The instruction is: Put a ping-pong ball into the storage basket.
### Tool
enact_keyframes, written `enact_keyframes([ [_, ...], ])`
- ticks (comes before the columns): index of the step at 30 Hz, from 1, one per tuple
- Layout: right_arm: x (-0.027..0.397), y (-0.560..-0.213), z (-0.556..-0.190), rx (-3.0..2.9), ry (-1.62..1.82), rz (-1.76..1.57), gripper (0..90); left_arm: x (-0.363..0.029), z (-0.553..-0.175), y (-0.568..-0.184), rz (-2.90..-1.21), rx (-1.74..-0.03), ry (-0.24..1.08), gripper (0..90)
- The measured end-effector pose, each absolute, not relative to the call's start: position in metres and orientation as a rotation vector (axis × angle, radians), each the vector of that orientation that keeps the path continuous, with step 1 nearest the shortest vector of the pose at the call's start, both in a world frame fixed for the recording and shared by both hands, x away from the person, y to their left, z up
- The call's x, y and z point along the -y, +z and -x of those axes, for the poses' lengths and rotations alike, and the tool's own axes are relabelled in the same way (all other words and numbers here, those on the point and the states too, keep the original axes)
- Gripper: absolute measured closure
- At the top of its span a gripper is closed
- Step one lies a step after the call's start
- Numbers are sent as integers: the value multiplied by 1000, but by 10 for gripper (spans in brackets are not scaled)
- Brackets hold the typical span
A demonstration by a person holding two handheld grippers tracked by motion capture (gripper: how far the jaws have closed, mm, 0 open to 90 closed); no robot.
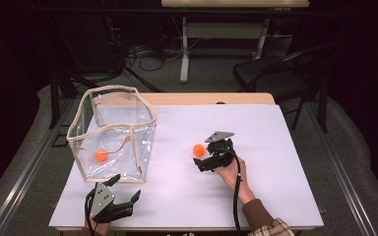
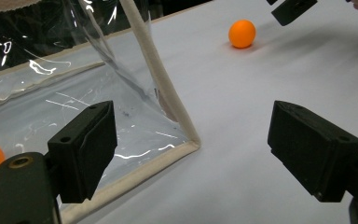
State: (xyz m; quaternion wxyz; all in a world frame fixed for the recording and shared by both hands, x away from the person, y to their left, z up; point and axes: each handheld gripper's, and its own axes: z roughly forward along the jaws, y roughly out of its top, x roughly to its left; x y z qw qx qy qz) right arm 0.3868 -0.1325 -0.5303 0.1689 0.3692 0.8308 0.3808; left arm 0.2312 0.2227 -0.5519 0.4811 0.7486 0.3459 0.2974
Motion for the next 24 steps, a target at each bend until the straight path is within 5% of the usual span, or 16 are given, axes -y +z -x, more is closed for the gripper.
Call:
enact_keyframes([
  [24, 111, -545, -418, -2411, 1022, -1089, 0, -223, -231, -552, -1831, -842, 728, 158],
])
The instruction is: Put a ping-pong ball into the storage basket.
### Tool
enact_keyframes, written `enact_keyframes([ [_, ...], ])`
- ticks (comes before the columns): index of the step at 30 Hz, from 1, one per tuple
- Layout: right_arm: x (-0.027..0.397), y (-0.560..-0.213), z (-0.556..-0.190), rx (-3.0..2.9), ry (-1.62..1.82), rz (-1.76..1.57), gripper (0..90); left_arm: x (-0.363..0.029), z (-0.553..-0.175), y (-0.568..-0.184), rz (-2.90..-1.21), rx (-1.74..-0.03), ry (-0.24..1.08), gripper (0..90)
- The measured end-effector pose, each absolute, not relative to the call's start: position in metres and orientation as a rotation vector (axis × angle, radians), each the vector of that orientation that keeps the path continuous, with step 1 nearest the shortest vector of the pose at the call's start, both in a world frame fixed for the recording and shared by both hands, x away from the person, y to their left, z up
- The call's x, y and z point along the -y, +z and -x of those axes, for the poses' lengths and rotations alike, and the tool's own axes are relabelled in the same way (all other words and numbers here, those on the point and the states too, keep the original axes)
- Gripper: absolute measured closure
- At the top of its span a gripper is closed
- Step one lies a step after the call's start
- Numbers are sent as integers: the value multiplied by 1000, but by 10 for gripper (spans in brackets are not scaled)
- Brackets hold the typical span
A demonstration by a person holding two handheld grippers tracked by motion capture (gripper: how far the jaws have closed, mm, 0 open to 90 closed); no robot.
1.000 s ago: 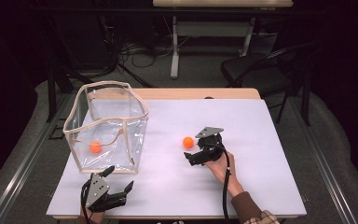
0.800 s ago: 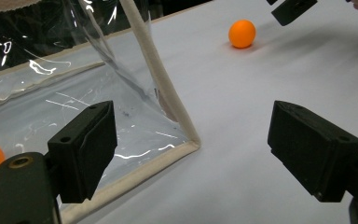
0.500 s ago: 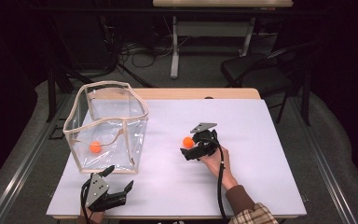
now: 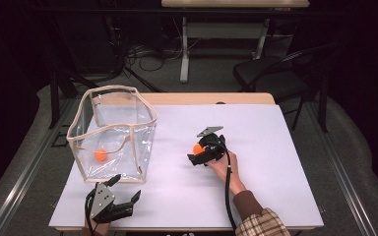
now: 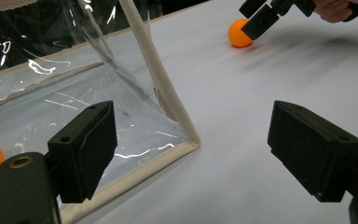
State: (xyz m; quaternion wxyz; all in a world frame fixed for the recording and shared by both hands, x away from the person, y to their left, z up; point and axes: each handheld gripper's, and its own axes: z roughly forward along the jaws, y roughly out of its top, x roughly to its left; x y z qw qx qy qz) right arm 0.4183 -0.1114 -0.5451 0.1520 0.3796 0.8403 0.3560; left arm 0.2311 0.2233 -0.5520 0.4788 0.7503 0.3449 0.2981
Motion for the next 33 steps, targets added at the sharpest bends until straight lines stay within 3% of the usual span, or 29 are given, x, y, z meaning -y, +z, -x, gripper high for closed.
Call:
enact_keyframes([
  [6, 109, -549, -422, -2403, 984, -1111, 12, -223, -231, -552, -1833, -840, 728, 158],
  [10, 109, -549, -421, -2384, 978, -1113, 147, -223, -231, -552, -1830, -840, 728, 158],
  [24, 103, -551, -420, -2403, 892, -1087, 418, -223, -231, -552, -1829, -841, 728, 158],
  [33, 103, -553, -422, -2409, 886, -1094, 500, -223, -231, -552, -1830, -841, 727, 158],
])
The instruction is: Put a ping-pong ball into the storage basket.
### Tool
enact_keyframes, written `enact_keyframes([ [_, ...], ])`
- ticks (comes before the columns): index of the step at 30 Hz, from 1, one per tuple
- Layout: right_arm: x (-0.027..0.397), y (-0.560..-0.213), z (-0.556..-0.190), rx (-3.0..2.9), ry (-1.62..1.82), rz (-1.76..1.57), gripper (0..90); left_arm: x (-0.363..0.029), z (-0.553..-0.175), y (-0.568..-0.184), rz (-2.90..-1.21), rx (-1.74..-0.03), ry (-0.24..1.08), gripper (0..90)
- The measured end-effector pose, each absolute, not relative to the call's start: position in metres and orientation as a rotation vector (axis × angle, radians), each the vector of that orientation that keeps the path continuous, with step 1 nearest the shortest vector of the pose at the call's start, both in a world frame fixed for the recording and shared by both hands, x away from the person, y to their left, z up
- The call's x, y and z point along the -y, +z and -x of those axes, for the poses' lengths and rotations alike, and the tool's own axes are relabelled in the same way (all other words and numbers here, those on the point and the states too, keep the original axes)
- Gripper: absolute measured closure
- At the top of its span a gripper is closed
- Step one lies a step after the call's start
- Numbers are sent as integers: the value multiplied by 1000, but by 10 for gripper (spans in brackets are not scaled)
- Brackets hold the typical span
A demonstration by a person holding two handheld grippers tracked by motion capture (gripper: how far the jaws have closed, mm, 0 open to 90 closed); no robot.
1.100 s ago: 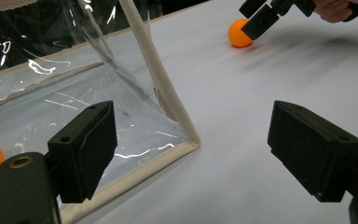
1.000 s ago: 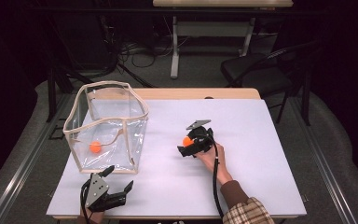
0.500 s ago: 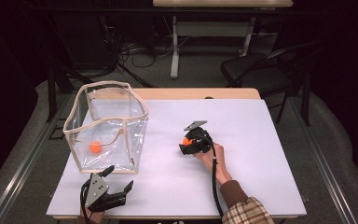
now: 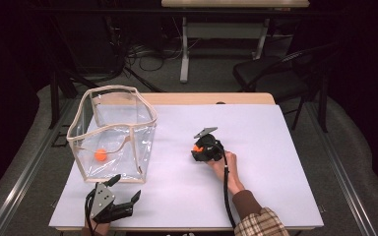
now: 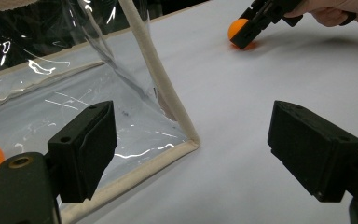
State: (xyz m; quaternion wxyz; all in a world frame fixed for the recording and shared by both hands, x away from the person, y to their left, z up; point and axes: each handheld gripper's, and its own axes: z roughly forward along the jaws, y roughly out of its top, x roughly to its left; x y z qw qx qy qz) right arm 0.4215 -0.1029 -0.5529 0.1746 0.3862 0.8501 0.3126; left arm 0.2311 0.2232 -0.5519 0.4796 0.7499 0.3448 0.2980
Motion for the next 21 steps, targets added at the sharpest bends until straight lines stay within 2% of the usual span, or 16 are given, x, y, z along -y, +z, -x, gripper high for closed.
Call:
enact_keyframes([
  [21, 105, -526, -411, -2381, 935, -1046, 501, -223, -231, -552, -1829, -844, 727, 158],
])
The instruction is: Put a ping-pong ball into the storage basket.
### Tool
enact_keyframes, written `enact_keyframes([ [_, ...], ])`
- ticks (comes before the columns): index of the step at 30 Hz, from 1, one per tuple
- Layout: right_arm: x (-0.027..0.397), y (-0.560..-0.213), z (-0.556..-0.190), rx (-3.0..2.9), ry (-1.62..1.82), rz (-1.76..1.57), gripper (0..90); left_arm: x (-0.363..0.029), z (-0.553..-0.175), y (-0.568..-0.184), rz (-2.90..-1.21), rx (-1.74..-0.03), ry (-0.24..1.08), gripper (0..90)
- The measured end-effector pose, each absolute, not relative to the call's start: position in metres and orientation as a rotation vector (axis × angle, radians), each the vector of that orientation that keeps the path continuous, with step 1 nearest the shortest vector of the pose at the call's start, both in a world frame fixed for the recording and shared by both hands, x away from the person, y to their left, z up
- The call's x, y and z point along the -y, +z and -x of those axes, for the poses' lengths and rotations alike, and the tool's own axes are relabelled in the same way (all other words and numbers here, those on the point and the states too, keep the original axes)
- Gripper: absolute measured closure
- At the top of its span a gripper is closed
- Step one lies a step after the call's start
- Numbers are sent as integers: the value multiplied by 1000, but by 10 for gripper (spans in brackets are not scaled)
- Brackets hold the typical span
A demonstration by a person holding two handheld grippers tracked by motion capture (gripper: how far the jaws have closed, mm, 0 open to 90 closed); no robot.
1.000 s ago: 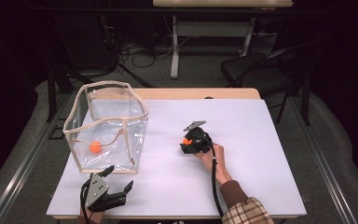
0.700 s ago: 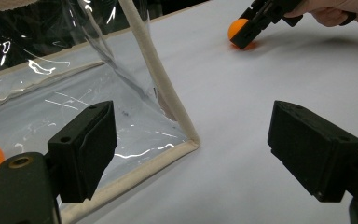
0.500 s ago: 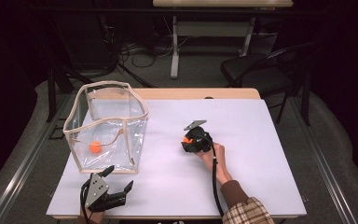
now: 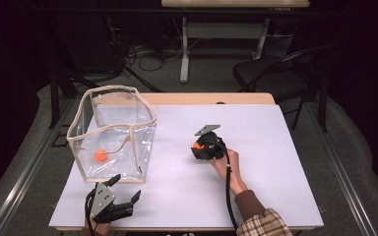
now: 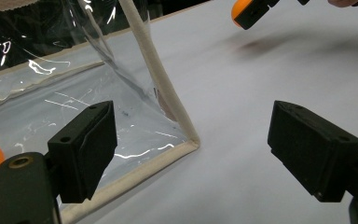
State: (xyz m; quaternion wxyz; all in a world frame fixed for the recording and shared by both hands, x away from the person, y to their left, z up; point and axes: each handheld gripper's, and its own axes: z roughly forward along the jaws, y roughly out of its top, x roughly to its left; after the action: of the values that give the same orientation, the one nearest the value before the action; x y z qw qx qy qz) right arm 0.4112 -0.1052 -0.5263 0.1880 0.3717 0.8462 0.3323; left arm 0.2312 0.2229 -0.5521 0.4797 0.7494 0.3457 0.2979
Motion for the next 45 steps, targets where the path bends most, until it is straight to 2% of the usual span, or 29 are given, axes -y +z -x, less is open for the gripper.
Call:
enact_keyframes([
  [45, 80, -489, -395, -2393, 1009, -902, 502, -223, -231, -552, -1835, -841, 728, 158],
])
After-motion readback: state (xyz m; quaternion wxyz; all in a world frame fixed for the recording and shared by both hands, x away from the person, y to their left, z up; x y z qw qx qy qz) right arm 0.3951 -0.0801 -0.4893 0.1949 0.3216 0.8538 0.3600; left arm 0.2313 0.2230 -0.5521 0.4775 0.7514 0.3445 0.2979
